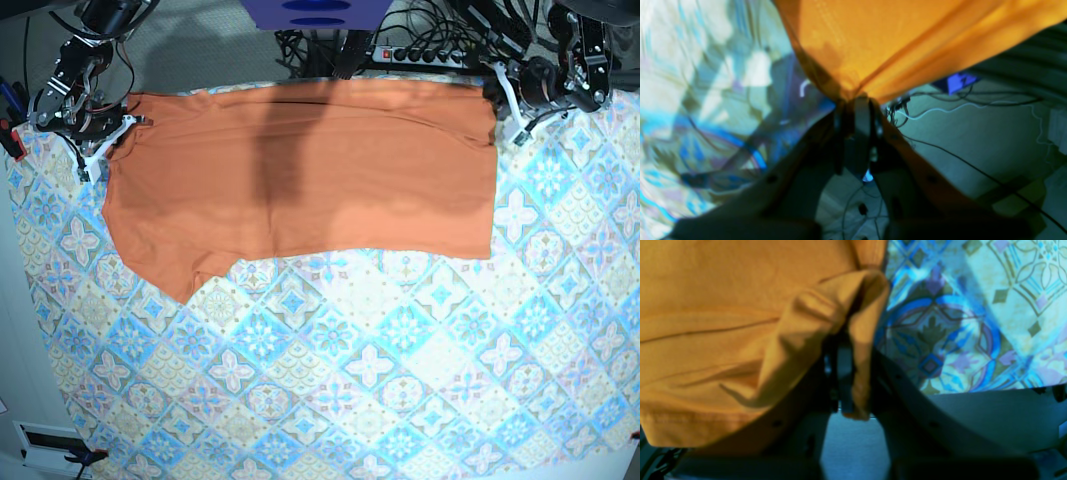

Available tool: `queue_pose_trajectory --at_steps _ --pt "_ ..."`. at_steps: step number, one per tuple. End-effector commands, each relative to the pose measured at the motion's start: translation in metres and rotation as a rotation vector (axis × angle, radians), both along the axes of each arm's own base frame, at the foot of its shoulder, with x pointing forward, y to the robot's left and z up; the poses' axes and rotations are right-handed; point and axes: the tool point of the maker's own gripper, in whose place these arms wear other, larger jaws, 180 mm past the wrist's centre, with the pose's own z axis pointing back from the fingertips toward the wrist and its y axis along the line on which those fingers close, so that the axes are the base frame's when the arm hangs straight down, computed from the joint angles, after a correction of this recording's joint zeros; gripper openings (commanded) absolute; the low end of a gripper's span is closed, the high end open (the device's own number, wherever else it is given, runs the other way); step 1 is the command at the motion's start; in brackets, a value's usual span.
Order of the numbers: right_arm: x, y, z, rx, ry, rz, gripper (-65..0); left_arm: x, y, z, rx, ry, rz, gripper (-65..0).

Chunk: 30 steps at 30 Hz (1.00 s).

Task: Fold the T-shirt properly
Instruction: 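Drag the shirt with both grippers toward the robot base, then hold the shirt edge with both grippers, nudging the right gripper outward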

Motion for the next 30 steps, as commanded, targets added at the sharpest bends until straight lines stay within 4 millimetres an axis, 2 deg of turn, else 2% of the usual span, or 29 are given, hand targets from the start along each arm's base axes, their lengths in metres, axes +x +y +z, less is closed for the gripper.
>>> queue_pose_trajectory --at_steps 1,5,9,13,18,20,26,30 --pt "-0.02 -0.012 -0.002 -0.046 0.089 0.002 -64.3 -0.003 0.012 0.001 0.039 0.012 -0.005 -65.0" --pt "-0.015 -0.013 0.003 -0.058 0.074 0.009 -61.3 -0.004 0.015 0.001 0.058 0.017 -0.01 -65.0" --pt "0.0 -0.018 0.023 -0.106 0.014 0.024 -53.6 -0.004 0.015 0.001 0.056 0.016 -0.01 -65.0" --pt "0.008 -0.021 0.035 -0.134 -0.021 0.031 -46.6 -0.003 0.015 0.001 0.056 0.015 -0.01 -65.0" --pt "0.013 -0.02 0.037 -0.138 -0.033 0.035 -40.4 -0.002 0.015 0.001 0.057 0.011 -0.008 -65.0" --pt "0.014 -0.021 0.038 -0.139 -0.034 0.037 -39.2 0.006 0.016 0.003 0.059 -0.005 -0.009 -65.0" --pt "0.028 -0.022 0.042 -0.138 -0.062 0.034 -37.8 0.009 0.016 0.004 0.061 -0.009 -0.009 -65.0" --pt "0.028 -0.022 0.043 -0.14 -0.064 0.034 -32.1 0.009 0.016 0.004 0.061 -0.009 -0.009 -65.0"
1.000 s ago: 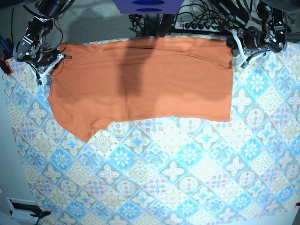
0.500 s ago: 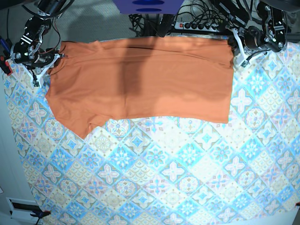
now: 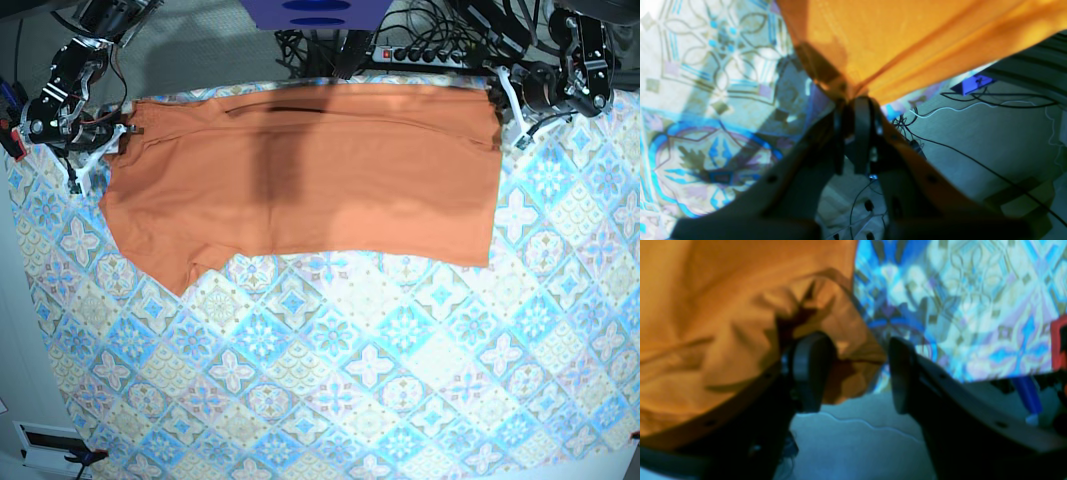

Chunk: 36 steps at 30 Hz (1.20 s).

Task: Fold the T-shirt properly
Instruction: 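Hold the shirt edge with both grippers, nudging the right gripper outward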

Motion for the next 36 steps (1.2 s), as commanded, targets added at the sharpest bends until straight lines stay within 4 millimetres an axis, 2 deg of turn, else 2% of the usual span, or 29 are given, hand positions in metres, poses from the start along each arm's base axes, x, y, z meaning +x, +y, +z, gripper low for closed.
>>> queue_pose_trajectory --at_steps 1,6,12,20,26,32,36 --pt "0.008 -0.012 0.011 -0.035 -0.029 0.0 -30.0 0.003 0.01 0.004 0.027 -0.008 0.0 -65.0" --pt "0.006 -0.021 0.013 -0.069 -0.014 0.004 -22.3 0.004 0.01 0.005 0.028 -0.01 -0.001 -65.0" --pt "-0.008 -0.036 0.013 -0.167 0.067 0.004 -21.8 0.01 0.014 0.007 0.04 -0.021 -0.008 -65.0" --pt "-0.029 -0.041 0.007 -0.284 0.19 0.008 -21.8 0.011 0.016 0.008 0.043 -0.023 -0.009 -65.0" --pt "-0.003 -0.048 0.022 -0.329 0.151 0.0 -21.8 0.019 0.015 0.01 0.042 -0.041 -0.008 -65.0" --pt "0.02 -0.051 0.05 -0.378 0.059 -0.002 -21.8 0.019 0.012 0.01 0.035 -0.041 -0.012 -65.0" --pt "0.022 -0.052 0.052 -0.382 0.053 -0.002 -21.8 0.016 0.013 0.009 0.037 -0.034 -0.014 -65.0"
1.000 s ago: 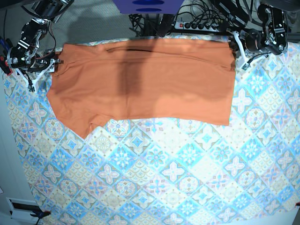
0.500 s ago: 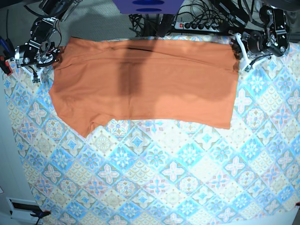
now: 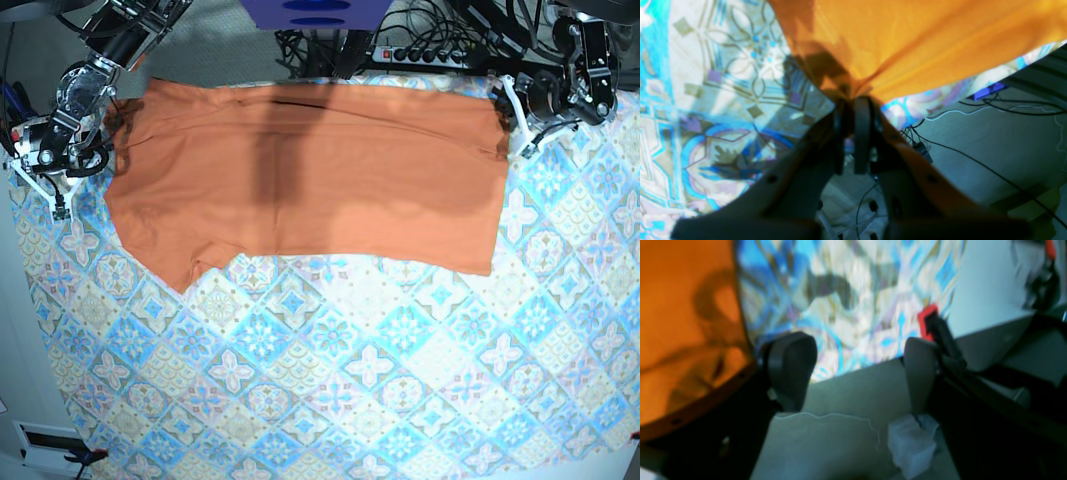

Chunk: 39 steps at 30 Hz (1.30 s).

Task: Fold the T-shirt properly
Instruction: 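Hold the shirt edge with both grippers, nudging the right gripper outward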

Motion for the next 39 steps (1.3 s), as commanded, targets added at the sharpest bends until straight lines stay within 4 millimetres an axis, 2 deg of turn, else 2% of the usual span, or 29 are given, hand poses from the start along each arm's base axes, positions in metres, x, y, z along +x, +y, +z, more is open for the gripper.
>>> queue_pose_trajectory --at_steps 1,6,12,22,25,39 --pt "0.002 -0.008 0.01 -0.032 -0.009 -0.006 -21.8 0.003 0.005 0.005 0.009 -0.016 -0.008 -65.0" --pt "0.007 -0.008 0.01 -0.027 -0.019 -0.006 -21.8 -0.01 0.012 0.004 0.037 0.041 -0.024 -65.0" --pt "0.017 0.002 0.009 -0.026 -0.017 0.038 -21.8 -0.01 0.016 0.01 0.075 0.061 -0.05 -65.0" --pt "0.023 0.009 0.008 -0.021 -0.016 0.071 -21.8 -0.005 0.014 0.012 0.065 0.047 -0.043 -65.0" --pt "0.023 0.009 0.008 -0.023 -0.015 0.07 -21.8 0.009 0.013 0.014 0.065 0.019 -0.032 -65.0" --pt "0.024 0.011 0.003 -0.009 -0.022 0.081 -21.8 0.009 0.008 0.012 0.052 0.02 -0.035 -65.0"
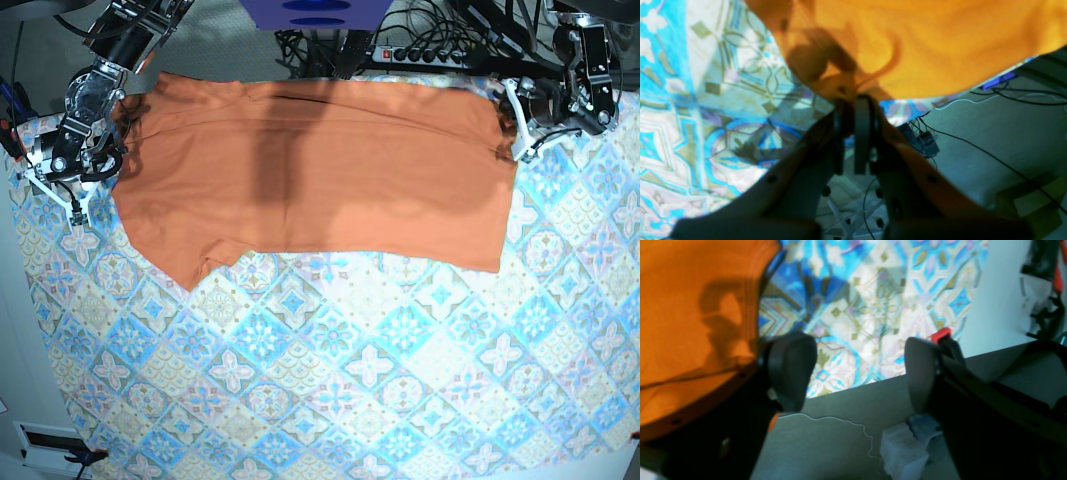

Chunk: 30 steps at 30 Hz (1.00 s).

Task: Fold the T-shirt properly
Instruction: 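Hold the shirt edge with both grippers, nudging the right gripper outward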

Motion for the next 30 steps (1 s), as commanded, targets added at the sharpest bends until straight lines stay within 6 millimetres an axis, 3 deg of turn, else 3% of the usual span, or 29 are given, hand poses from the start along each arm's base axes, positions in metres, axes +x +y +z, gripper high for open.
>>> queue_pose_trajectory --at_steps 1,22,30 --pt "0.007 -0.008 0.011 -0.029 -0.033 -0.002 -21.8 0.004 0.003 0.005 0.002 -0.018 -0.007 -65.0" --pt "0.006 -0.008 0.011 -0.029 -0.031 -0.001 -21.8 -0.006 0.003 0.001 0.007 0.006 -0.006 -65.0" --pt "0.006 -0.008 0.01 -0.029 -0.03 -0.001 -21.8 -0.018 0.002 -0.018 -0.028 0.069 0.052 -65.0"
